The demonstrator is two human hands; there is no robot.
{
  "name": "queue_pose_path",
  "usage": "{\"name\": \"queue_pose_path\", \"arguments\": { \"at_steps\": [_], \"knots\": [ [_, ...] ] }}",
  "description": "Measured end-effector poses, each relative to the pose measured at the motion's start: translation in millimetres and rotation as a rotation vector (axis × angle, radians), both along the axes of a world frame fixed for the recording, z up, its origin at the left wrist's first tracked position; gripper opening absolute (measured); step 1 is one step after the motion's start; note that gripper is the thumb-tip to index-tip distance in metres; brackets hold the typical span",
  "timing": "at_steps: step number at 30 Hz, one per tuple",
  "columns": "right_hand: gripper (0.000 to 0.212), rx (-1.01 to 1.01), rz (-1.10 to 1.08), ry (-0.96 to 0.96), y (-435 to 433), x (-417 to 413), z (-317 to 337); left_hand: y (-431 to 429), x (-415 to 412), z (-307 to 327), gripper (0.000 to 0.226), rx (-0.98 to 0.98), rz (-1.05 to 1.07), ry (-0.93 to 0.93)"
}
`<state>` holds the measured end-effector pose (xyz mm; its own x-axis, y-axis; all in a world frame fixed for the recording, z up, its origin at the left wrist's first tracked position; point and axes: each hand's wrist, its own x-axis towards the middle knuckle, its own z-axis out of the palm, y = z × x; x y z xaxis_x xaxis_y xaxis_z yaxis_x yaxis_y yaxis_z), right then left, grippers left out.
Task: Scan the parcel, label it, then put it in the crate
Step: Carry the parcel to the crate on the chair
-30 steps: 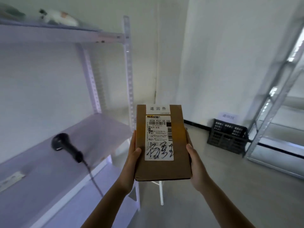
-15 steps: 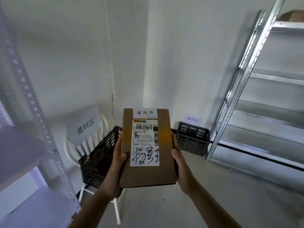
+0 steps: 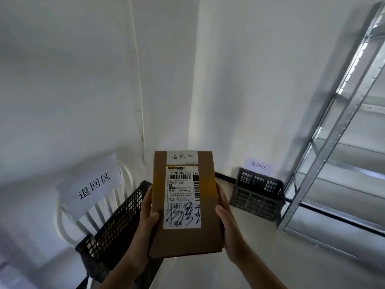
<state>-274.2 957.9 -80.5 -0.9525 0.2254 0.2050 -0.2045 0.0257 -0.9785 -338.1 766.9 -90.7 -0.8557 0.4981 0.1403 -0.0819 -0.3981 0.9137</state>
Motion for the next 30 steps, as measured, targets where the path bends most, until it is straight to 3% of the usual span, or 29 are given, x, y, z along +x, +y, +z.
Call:
{"name": "queue_pose_path", "arguments": {
  "at_steps": [11,14,20,26,30],
  "knots": [
    [0.055,-0.090,0.244,-0.094,50,-149,-23,43,-97,-21,0.107,-0.110,0.257,-0.017],
    [0.072,-0.056,0.348,-0.108,67,-190,-26,61,-117,-28,0.100,-0.132,0.367,-0.033],
    [0.052,-0.017,0.511,-0.128,101,-257,-35,98,-147,-42,0.090,-0.120,0.567,-0.026],
    [0.049,-0.002,0.636,-0.214,102,-294,-63,109,-155,-70,0.055,-0.092,0.725,-0.154],
    [0.044,0.044,0.714,-0.315,87,-311,-94,99,-158,-101,0.058,-0.110,0.793,-0.286]
  ]
}}
